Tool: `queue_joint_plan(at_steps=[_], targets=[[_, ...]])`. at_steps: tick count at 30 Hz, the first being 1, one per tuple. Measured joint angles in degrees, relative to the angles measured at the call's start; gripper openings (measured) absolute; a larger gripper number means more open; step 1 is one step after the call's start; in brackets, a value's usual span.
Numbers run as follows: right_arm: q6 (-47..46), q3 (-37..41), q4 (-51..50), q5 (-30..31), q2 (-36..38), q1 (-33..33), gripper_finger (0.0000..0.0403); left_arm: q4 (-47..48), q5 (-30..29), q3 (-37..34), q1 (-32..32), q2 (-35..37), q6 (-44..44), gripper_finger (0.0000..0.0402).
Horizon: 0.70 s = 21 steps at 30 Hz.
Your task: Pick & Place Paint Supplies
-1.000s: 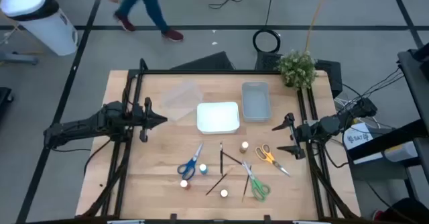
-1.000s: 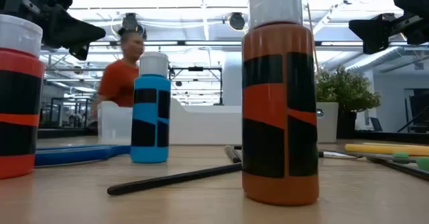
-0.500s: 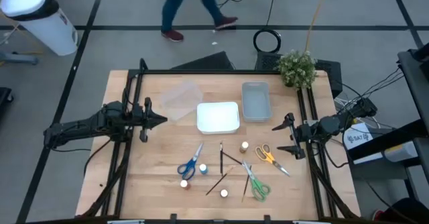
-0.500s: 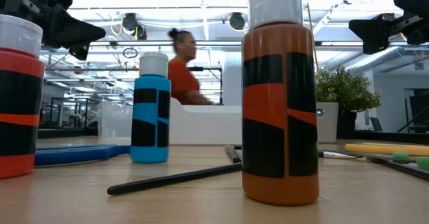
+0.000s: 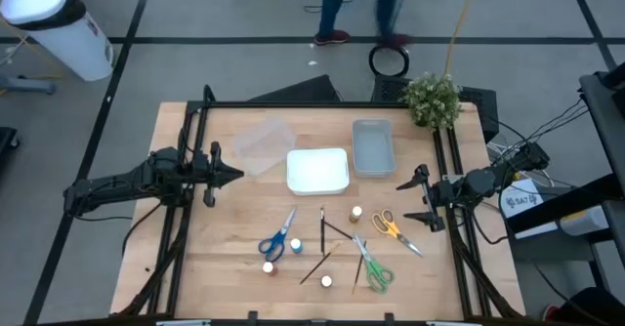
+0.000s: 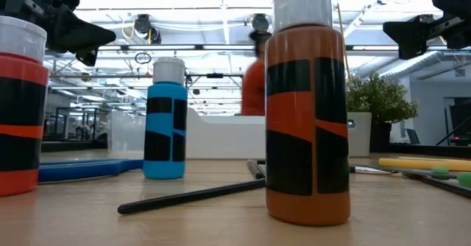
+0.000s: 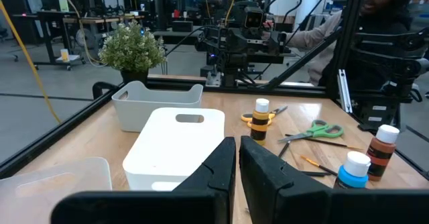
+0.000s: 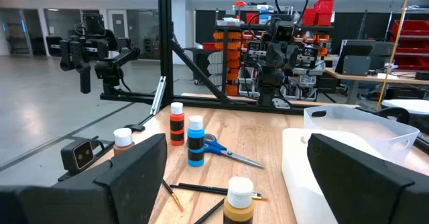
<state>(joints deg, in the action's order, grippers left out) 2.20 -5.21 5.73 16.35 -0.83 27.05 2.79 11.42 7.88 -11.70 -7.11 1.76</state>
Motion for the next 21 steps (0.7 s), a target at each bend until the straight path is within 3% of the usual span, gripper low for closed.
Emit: queue_joint_plan(at_steps=[21], targets=[[0.00,0.00,-0.01,0.00,-0.02,0.00,0.0344,0.00,0.01,-0.01,0.00,0.00,-0.02,0.0031]])
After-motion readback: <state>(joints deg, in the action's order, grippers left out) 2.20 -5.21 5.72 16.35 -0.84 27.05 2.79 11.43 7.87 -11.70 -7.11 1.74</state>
